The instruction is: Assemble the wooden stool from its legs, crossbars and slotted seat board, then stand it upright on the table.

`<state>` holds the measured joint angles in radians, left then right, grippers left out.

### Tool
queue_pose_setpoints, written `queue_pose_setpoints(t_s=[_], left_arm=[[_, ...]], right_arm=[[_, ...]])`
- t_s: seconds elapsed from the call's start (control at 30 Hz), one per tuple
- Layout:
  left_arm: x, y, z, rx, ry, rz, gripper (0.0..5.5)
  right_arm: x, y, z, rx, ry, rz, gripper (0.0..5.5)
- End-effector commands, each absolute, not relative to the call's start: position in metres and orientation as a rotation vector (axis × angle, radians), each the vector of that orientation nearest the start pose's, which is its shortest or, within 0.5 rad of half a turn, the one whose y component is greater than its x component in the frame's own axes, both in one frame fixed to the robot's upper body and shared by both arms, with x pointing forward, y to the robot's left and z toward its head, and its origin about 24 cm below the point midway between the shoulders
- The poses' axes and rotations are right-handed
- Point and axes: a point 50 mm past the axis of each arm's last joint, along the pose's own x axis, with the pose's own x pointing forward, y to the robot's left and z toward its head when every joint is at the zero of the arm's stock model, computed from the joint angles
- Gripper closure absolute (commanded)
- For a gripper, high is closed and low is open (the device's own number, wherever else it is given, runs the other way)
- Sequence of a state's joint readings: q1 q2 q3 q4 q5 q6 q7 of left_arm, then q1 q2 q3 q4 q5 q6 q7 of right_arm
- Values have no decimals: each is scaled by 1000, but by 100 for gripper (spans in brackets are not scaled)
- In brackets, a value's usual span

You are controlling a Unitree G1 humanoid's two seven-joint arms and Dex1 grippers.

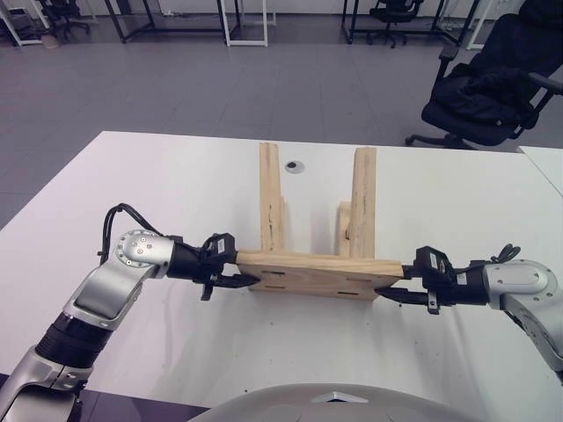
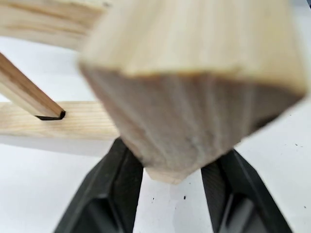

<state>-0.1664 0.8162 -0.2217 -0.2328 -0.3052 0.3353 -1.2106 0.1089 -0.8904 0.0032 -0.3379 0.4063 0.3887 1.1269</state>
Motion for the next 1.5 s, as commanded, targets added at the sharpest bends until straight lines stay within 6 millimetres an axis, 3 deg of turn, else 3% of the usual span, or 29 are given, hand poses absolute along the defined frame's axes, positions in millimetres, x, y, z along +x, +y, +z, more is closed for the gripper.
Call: queue_pose_setpoints(t_s=[0.03, 0.07, 0.13, 0.2, 0.27, 0.33, 0.4, 0.53, 0.63, 0.73, 0.87, 0.97, 1.03, 1.13, 1.23, 1.37, 1.5], left_arm=[[227, 173, 120, 346, 315, -1482, 394], [228, 172, 132, 302, 279, -1506, 394], [226, 166, 173, 210, 173, -1593, 394], [221, 164, 224, 116, 68, -1698, 394], [219, 167, 260, 63, 3, -1747, 394], [220, 175, 295, -67, -20, -1789, 395], [233, 175, 301, -340, 144, -1852, 400], [258, 175, 291, -647, 372, -1827, 416], [267, 177, 267, -739, 511, -1743, 418], [274, 170, 248, -831, 598, -1708, 418], [274, 162, 206, -915, 739, -1635, 418], [273, 163, 178, -933, 790, -1526, 415], [276, 163, 162, -910, 822, -1441, 415], [284, 161, 171, -933, 769, -1462, 415], [279, 161, 196, -914, 750, -1573, 415], [282, 163, 222, -871, 689, -1617, 415], [282, 169, 238, -874, 668, -1646, 418]], right_arm=[[205, -219, 117, -310, 374, 1210, 401], [207, -220, 127, -299, 345, 1221, 401], [205, -219, 169, -240, 241, 1284, 401], [196, -220, 227, -182, 143, 1402, 401], [186, -219, 269, -153, 95, 1515, 400], [178, -219, 309, 10, 71, 1653, 401], [183, -223, 325, 346, 135, 1761, 401], [213, -228, 320, 694, 380, 1807, 414], [229, -231, 299, 919, 569, 1790, 415], [242, -225, 259, 1146, 739, 1750, 415], [230, -213, 198, 1248, 854, 1664, 415], [215, -207, 152, 1280, 873, 1493, 413], [208, -205, 134, 1293, 858, 1399, 410], [213, -210, 146, 1288, 759, 1433, 405], [224, -222, 187, 1220, 704, 1568, 405], [248, -218, 246, 1098, 659, 1698, 405], [259, -209, 281, 1076, 711, 1783, 405]])
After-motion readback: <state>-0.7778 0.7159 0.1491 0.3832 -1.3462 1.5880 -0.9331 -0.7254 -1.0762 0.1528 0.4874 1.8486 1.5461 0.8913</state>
